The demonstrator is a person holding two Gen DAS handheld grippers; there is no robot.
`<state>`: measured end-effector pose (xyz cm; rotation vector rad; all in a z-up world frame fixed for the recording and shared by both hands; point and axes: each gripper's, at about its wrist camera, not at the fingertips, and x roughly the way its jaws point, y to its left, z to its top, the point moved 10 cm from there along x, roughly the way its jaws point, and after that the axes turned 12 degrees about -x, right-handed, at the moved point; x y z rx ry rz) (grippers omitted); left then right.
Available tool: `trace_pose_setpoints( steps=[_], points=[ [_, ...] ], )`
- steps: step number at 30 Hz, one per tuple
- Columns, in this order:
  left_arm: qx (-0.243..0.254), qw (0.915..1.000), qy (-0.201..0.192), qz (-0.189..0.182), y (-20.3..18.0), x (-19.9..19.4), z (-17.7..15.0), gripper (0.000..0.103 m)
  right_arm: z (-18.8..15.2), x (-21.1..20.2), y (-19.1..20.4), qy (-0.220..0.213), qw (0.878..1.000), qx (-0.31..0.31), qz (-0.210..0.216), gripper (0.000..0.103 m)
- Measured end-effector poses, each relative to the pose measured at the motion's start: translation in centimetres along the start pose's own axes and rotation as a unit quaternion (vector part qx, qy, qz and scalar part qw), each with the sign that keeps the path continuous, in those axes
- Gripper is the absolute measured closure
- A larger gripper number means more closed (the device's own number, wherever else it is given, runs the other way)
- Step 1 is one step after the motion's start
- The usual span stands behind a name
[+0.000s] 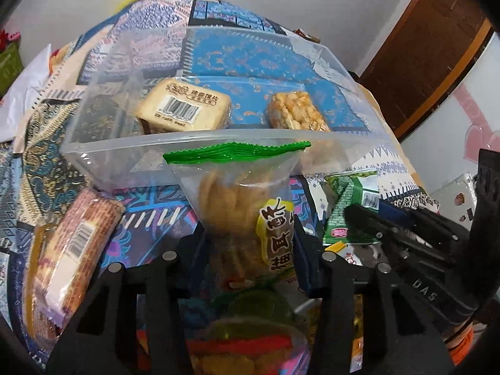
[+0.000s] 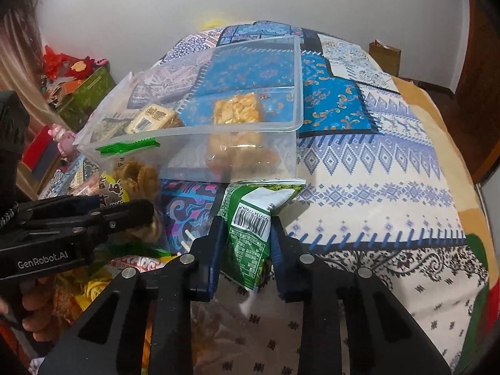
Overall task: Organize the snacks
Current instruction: 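Grasp the zip bag of snacks with the left gripper while the right grasps the green packet, then place the zip bag into the box with the left gripper while the right drops the green packet in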
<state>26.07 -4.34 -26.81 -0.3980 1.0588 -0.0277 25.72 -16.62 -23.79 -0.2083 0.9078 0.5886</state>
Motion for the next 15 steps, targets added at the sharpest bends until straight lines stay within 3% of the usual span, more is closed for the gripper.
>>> trace_pose_setpoints(
  steps=[15],
  points=[
    [0.01,0.9965,-0.083,-0.008,-0.5,-7.8,1.7,0.057,2.2,-4.7,0.1,-0.057,0.998,-0.007,-0.019,0.08]
  ],
)
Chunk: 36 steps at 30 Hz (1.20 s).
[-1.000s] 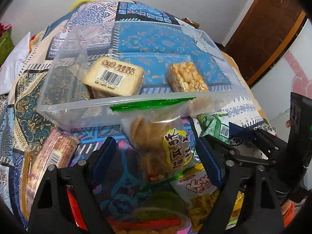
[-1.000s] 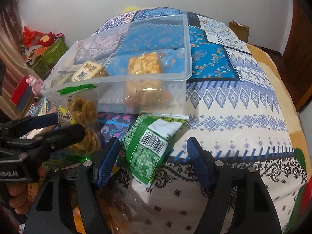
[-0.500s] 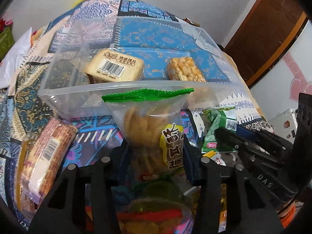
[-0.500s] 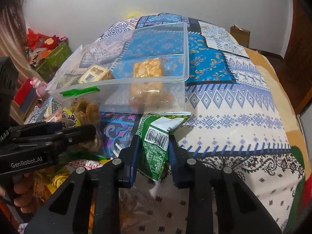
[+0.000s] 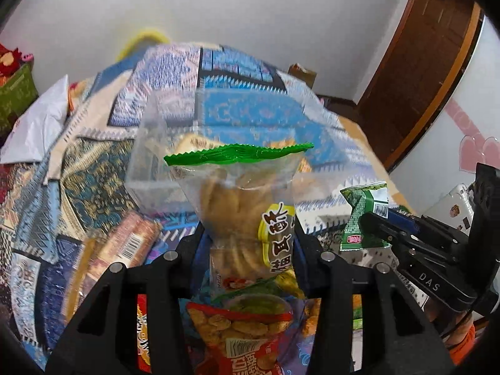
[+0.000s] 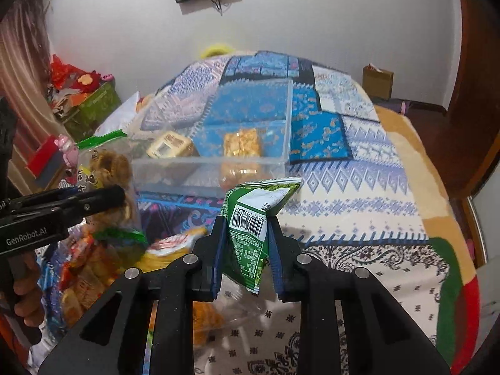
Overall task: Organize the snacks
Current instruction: 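Place the zip bag into the box with the left gripper while the right drops the green packet in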
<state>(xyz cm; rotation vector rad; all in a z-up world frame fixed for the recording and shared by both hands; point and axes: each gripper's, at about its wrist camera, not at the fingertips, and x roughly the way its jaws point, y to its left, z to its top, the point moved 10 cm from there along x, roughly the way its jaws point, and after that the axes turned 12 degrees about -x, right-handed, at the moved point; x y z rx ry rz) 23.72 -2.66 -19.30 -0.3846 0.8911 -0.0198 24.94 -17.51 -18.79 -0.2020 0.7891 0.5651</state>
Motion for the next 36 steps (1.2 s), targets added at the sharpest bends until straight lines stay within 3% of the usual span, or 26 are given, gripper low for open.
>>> trace_pose_setpoints(
  steps=[9,18,27,36],
  points=[
    [0.001,0.9989,-0.046,-0.011,-0.9,-2.3,3.5,0.057,3.6,-1.6,0.4,-0.048,0.999,-0.006,0.0,0.08],
    [-0.003,0.9975,-0.071,-0.001,-0.5,-1.0,7.4,0.057,7.0,0.4,0.6,-0.065,0.998,-0.009,0.007,0.08],
    [-0.01,0.9982,-0.057,0.016,0.9,3.3,9.4,0.057,9.0,4.2,1.1,-0.046,0.998,-0.02,0.022,0.08],
    [-0.016,0.9989,-0.019,0.039,3.0,7.7,8.7,0.057,8.6,8.1,2.6,-0.001,0.998,-0.047,0.039,0.08]
  ],
)
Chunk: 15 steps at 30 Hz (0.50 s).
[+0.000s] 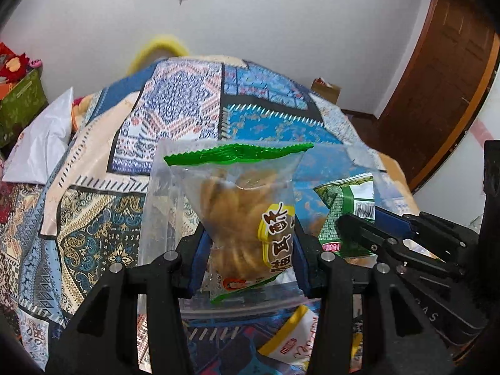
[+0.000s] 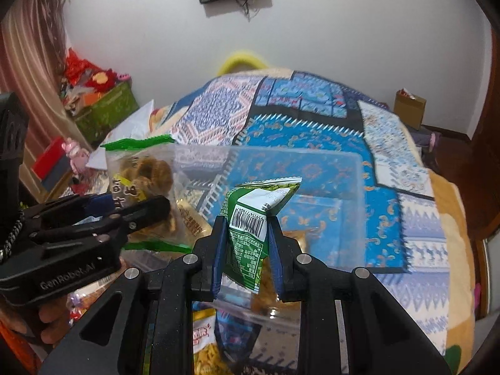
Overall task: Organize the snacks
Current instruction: 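Place the zip bag into the box with the left gripper while the right drops the green packet in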
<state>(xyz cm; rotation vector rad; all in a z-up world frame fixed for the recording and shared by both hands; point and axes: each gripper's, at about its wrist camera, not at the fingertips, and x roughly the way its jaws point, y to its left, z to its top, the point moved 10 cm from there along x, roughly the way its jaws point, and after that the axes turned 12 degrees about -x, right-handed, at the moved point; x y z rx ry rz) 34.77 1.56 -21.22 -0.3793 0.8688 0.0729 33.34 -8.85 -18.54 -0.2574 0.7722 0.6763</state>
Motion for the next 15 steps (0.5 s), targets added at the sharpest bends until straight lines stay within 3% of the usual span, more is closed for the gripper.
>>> trace_pose_setpoints(
  steps=[9,15],
  points=[
    [-0.011,0.9997,0.019,0.008,1.2,1.1,-0.9,0.056,-1.1,1.2,0.8,0.026,1.0,-0.013,0.004,0.079],
    [0.001,0.9999,0.008,0.009,0.9,-1.1,-1.1,0.046,-0.9,0.1,0.7,0.027,0.999,-0.016,-0.006,0.076]
  ],
)
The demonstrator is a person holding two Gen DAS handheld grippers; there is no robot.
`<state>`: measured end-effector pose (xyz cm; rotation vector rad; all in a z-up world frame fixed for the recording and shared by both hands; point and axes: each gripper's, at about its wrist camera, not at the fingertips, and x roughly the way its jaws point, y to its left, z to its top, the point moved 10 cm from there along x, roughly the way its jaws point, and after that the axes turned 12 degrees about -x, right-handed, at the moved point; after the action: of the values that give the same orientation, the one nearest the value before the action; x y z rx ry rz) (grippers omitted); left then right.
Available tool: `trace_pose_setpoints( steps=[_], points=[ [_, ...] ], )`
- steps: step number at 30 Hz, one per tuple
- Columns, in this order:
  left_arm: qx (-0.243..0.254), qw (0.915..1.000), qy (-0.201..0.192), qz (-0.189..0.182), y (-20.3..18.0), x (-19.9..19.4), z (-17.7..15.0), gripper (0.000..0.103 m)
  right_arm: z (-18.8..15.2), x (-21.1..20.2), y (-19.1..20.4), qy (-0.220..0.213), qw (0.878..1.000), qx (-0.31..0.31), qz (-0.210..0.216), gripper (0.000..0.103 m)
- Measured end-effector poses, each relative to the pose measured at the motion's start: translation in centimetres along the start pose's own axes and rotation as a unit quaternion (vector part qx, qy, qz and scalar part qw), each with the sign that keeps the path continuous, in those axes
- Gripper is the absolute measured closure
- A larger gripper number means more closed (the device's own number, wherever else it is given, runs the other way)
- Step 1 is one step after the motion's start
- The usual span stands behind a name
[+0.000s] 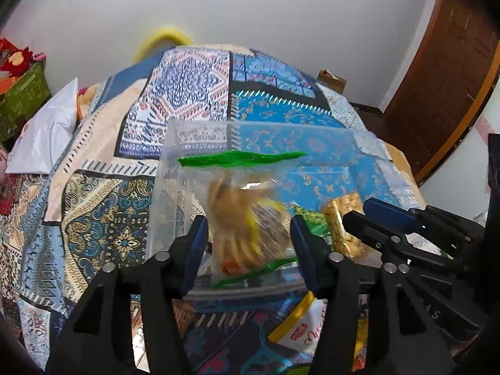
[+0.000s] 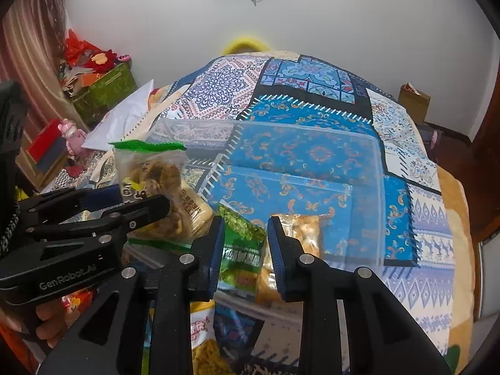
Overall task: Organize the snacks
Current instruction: 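Place the zip bag into the box with the left gripper while the right drops the green packet in, then grasp the red chip bag with the left gripper while the right grasps the orange snack bag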
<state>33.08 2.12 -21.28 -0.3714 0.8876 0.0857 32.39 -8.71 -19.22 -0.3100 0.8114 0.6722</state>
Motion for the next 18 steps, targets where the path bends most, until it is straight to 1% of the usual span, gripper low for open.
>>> trace_pose_setpoints(
  steps=[2,3,4,5,9,12,13,15,18],
  points=[
    [0.009,0.9999,-0.013,0.0,-0.2,-1.4,0.2,0.042,0.2,-0.8,0.1,-0.006,1.0,0.002,0.002,0.071],
    [0.013,0.9997,-0.02,0.0,-0.3,-2.2,0.4,0.041,0.3,-1.6,0.2,-0.011,1.0,0.004,0.002,0.065],
    [0.017,0.9995,-0.026,-0.001,-0.4,-3.1,0.6,0.036,0.3,-2.0,0.2,-0.015,1.0,0.006,0.001,0.058],
    [0.02,0.9992,-0.035,-0.003,-0.5,-4.2,0.7,0.033,0.4,-2.7,0.2,-0.023,1.0,0.007,-0.002,0.056],
    [0.028,0.998,-0.056,-0.006,-0.5,-7.5,1.0,0.031,0.8,-5.2,0.6,-0.04,0.999,0.001,-0.013,0.055],
    [0.03,0.9971,-0.07,-0.005,0.2,-10.2,0.7,0.025,0.9,-7.4,1.0,-0.058,0.998,-0.003,-0.02,0.053],
    [0.031,0.9968,-0.073,-0.004,0.4,-10.7,0.6,0.023,1.0,-7.9,1.1,-0.063,0.998,-0.004,-0.023,0.051],
    [0.035,0.9961,-0.081,0.005,1.3,-12.0,-0.1,0.022,0.9,-9.1,1.3,-0.074,0.997,-0.005,-0.03,0.046],
    [0.036,0.9962,-0.078,0.016,2.8,-13.1,-1.3,0.022,0.3,-10.5,1.8,-0.084,0.996,-0.011,-0.038,0.044]
  ],
)
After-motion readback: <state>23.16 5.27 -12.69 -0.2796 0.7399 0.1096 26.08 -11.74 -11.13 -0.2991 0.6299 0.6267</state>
